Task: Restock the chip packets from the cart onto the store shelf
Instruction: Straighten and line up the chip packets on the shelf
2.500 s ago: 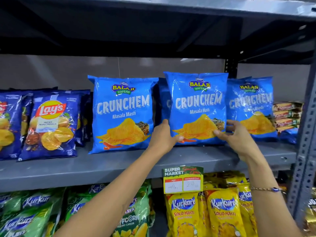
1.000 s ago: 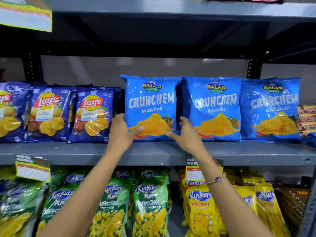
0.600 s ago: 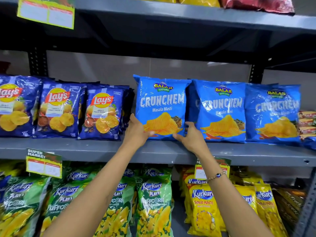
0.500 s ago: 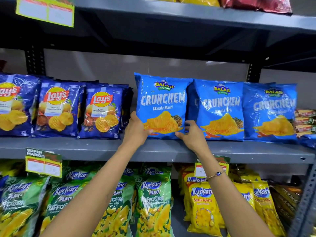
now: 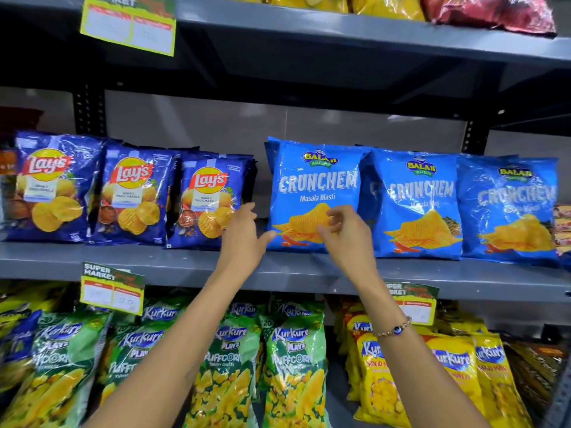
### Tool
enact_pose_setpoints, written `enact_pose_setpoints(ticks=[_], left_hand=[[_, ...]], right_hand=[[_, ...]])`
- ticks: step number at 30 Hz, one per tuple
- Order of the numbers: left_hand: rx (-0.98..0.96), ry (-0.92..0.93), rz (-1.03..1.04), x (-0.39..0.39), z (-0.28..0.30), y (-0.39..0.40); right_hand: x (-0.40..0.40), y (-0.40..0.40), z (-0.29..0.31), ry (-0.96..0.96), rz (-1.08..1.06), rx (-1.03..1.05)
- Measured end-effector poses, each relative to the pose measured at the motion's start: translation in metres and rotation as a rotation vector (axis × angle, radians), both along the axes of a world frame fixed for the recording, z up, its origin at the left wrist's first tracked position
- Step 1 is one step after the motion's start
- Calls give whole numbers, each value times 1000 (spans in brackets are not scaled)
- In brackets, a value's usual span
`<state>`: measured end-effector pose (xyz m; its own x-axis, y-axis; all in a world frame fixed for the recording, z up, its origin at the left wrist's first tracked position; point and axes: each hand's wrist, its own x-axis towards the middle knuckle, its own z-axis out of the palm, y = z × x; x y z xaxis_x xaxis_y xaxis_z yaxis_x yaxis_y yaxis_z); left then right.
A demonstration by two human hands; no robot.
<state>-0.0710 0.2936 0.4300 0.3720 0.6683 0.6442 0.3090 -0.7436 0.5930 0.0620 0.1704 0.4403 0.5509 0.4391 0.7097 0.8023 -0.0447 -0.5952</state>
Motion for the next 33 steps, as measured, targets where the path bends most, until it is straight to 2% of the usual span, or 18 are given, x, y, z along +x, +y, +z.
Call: enact_pose_setpoints(ticks=[3,5,9,13,16,19,25,33], left_hand=[[49,-121,92,-42,4,24],[28,-132,170,-70,6,44],[-85,29,254,-105,11,70],[-168,197,197,-111,9,76],[-169,253,180,-110,10,77],[-199,261,179,-109,14,82],[-239,294,149,-111,24,88],[-189,195,145,-111,23,93]], right_hand=[[-34,24,2,35,191,-32],[-50,41,1,60,245,-100],[-69,73,-7,140,291,-239],[-80,96,-8,232,304,-366],[-83,107,-5,333,351,-387],[-83,121,-5,352,396,-404],[-82,137,-7,389,354,-345],[-83,147,-9,383,346,-303]])
